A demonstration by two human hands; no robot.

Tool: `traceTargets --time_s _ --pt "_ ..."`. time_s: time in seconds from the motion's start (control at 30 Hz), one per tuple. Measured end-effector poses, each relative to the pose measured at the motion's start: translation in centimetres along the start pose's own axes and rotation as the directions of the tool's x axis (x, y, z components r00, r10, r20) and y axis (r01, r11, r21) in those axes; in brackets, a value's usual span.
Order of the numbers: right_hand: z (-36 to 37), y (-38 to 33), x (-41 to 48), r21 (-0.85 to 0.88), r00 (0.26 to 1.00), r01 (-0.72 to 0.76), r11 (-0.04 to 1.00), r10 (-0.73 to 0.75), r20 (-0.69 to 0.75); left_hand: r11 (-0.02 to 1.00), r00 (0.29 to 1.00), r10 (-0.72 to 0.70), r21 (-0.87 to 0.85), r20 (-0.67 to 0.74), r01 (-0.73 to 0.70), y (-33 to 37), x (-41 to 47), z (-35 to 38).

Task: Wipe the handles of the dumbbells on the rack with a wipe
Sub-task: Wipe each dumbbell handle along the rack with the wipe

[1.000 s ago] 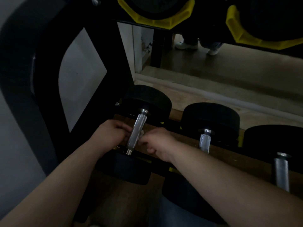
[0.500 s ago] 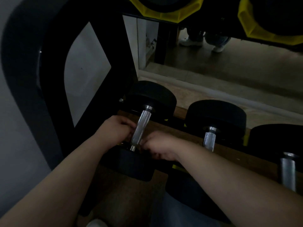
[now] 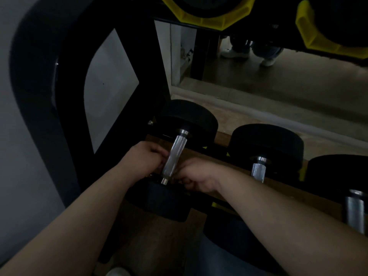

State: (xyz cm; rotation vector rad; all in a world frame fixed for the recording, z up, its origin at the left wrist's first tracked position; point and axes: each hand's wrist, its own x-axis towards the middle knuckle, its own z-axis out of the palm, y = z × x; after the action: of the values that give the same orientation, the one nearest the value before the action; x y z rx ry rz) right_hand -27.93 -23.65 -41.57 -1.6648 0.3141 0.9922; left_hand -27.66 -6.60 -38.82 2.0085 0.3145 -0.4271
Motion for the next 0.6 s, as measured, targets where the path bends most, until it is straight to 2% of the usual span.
traceTargets --time_s 0.07,0.13,0.17,0.23,0.3,0.37,0.4,0.43,0.5,0.57,0.6 --pt "-0.6 -1.0 0.4 0.346 0.991 0.055 0.937 -0.008 -0.136 1.0 1.0 0.001 0.004 -0.001 -0.001 0.0 0.1 0.0" --pt "-1.3 -2.0 1.0 0.592 0.967 0.185 0.784 -0.039 -0.251 1.0 1.0 0.003 0.012 -0.005 -0.003 -0.1 0.1 0.0" --pt "-1.4 -2.2 1.3 0.602 0.958 0.23 0.765 -0.07 -0.277 1.0 1.0 0.002 0.014 -0.005 -0.002 -0.2 0.2 0.0" --pt "-1.2 -1.8 1.3 0.455 0.953 0.25 0.855 -0.132 -0.274 1.0 1.0 0.002 0.028 -0.005 -0.002 -0.2 0.3 0.0" --pt "-0.8 -0.8 0.7 0.209 0.976 0.173 0.962 -0.139 -0.168 0.999 1.0 0.007 0.045 -0.013 -0.006 -0.2 0.3 0.0" --pt "-0.3 0.3 -0.3 -0.02 0.997 0.079 0.997 -0.079 0.002 0.998 1.0 0.012 0.062 -0.011 -0.011 0.0 0.2 0.0" --pt "0.0 0.5 -0.6 -0.064 0.997 0.065 0.996 -0.063 0.041 0.998 1.0 0.011 0.062 -0.008 -0.011 0.0 0.1 0.0" --pt "0.1 0.4 -0.6 -0.047 0.997 0.074 0.996 -0.073 0.025 0.998 1.0 0.009 0.058 -0.006 -0.008 0.1 0.0 0.0" --pt "0.1 -0.4 0.0 0.152 0.985 0.135 0.979 -0.116 -0.128 0.999 1.0 0.0 0.051 -0.002 0.0 0.1 0.1 -0.1" --pt "-0.4 -1.5 0.8 0.413 0.953 0.22 0.884 -0.105 -0.283 0.999 1.0 -0.005 0.049 0.006 0.005 0.1 0.1 -0.1" --pt "-0.5 -1.8 1.1 0.501 0.945 0.247 0.829 -0.09 -0.316 0.999 1.0 -0.007 0.046 0.008 0.006 0.1 0.1 -0.1"
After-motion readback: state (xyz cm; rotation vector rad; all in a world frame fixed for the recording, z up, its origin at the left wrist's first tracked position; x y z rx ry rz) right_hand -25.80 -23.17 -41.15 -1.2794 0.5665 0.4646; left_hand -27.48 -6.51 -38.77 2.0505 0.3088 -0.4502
